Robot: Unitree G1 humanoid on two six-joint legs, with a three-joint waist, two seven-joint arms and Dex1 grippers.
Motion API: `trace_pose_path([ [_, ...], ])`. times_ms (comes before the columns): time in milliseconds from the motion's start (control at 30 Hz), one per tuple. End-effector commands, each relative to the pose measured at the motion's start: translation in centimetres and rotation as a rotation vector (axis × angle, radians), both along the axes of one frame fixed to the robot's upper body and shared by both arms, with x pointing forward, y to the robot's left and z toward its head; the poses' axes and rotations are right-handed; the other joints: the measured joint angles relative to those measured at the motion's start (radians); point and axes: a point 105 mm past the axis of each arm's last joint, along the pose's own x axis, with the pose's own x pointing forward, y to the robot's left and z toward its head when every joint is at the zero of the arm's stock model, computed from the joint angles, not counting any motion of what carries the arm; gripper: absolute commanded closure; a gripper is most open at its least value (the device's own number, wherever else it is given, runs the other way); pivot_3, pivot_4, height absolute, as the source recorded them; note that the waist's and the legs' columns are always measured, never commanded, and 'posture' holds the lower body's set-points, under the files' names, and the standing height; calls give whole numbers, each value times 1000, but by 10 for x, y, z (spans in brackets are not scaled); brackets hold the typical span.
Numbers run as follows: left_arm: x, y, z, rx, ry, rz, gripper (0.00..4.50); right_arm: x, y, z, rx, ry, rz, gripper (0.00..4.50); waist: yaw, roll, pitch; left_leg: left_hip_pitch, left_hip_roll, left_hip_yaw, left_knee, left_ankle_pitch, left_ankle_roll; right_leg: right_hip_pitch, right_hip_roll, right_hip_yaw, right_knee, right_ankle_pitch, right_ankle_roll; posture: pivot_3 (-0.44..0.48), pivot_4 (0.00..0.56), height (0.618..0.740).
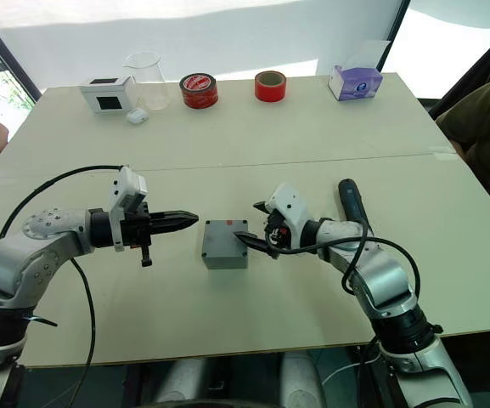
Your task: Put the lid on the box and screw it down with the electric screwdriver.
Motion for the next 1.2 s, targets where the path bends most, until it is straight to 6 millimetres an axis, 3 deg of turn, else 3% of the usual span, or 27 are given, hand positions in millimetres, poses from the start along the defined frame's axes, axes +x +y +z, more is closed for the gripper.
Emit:
trace_pose_path([
  [33, -2, -2, 14, -24, -46, -21, 4500, -3, -7, 36, 69, -53, 0, 627, 1, 0, 0, 0, 0, 0, 0, 0, 0, 0, 0, 0, 0, 0, 0, 0, 150, 740],
  [100, -4, -2, 16, -23, -48, -31, 4500, -4, -18, 51, 129, -25, -34, 627, 1, 0, 0, 0, 0, 0, 0, 0, 0, 0, 0, 0, 0, 0, 0, 0, 150, 740],
  [200, -10, -6, 21, -14, -58, -77, 4500, 6, -49, 76, 179, 45, -160, 627, 2, 0, 0, 0, 0, 0, 0, 0, 0, 0, 0, 0, 0, 0, 0, 0, 150, 740],
  [267, -11, -10, 27, -12, -73, -109, 4500, 11, -71, 87, 137, 83, -234, 57, 4, 0, 0, 0, 0, 0, 0, 0, 0, 0, -1, 0, 0, 0, 0, 0, 150, 740],
  [333, -11, -14, 32, -9, -85, -134, 4500, 12, -86, 98, 117, 114, -266, 17, 8, 0, 0, 0, 0, 0, 0, 0, 0, 0, -1, 0, 0, 0, 0, 0, 150, 740],
  [433, -13, -19, 33, 11, -90, -182, 4500, 20, -117, 93, 19, 274, -436, 17, 1, 0, 0, 0, 0, 0, 0, 0, 1, 0, -1, 0, 0, 0, 0, 0, 150, 740],
  [600, -13, -25, 34, 33, -101, -230, 4500, 17, -170, 58, -216, 580, -694, 17, 0, 0, 0, 0, 0, 1, -1, -1, 1, 0, -1, 0, -1, 0, 0, 0, 150, 740],
  [733, -19, -26, 29, 38, -78, -247, 4500, 10, -176, 45, -243, 690, -680, 17, -3, 0, 0, 0, 0, 2, 0, -1, 2, 0, -1, 0, -1, 0, 0, 0, 150, 740],
  [867, -28, -27, 28, 42, -71, -265, 4500, 2, -182, 18, -305, 818, -692, 17, -3, 0, 0, 0, 1, 2, 0, -1, 2, 0, -1, 0, -1, 0, 0, 0, 150, 740],
  [1200, -34, -28, 25, 36, -82, -214, 4500, 14, -169, -12, -394, 905, -663, 17, 1, 0, 0, -1, 0, 2, 0, -1, 2, 0, -1, 0, -1, 0, 0, 0, 150, 740],
])
